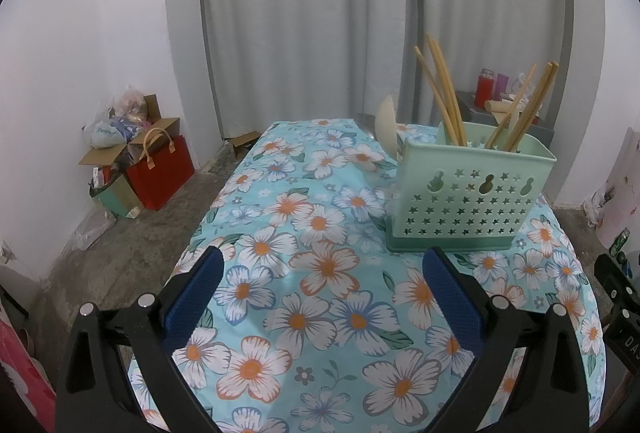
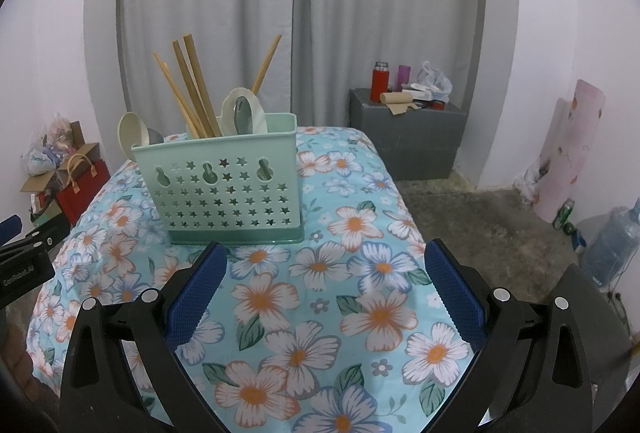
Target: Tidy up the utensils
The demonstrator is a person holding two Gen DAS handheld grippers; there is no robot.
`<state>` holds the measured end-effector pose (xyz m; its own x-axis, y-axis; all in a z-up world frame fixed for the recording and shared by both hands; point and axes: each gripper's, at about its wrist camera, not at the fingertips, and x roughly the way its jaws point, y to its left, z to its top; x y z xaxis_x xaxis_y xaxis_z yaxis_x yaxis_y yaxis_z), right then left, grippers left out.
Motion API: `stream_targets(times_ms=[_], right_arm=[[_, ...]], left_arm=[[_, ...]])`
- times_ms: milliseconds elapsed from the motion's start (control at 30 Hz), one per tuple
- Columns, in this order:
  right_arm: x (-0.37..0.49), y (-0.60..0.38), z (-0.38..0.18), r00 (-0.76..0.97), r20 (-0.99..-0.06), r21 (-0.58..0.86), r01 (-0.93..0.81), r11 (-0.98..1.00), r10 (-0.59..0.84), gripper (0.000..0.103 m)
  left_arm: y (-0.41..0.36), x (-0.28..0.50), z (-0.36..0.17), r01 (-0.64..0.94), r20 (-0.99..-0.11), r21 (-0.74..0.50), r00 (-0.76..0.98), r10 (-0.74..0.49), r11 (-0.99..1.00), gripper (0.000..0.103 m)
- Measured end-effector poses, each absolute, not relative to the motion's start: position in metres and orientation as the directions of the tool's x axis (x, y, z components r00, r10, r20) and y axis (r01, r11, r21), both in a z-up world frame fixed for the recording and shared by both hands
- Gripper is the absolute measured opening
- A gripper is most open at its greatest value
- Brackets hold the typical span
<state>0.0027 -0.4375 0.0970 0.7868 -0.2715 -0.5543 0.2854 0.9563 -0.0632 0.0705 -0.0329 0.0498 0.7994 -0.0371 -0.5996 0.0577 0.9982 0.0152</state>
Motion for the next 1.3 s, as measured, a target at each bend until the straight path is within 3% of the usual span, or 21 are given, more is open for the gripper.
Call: stream_targets(times_ms=[1300], right_arm=[[0.0042, -0.4332, 0.0989, 0.79, -0.552, -0.061, 0.281, 0.958, -0.267, 0.095]], left_arm=[[-0.0325, 0.0706, 0.0502, 0.057, -0.599, 0.014, 0.8, -0.038, 0.998, 0.098]])
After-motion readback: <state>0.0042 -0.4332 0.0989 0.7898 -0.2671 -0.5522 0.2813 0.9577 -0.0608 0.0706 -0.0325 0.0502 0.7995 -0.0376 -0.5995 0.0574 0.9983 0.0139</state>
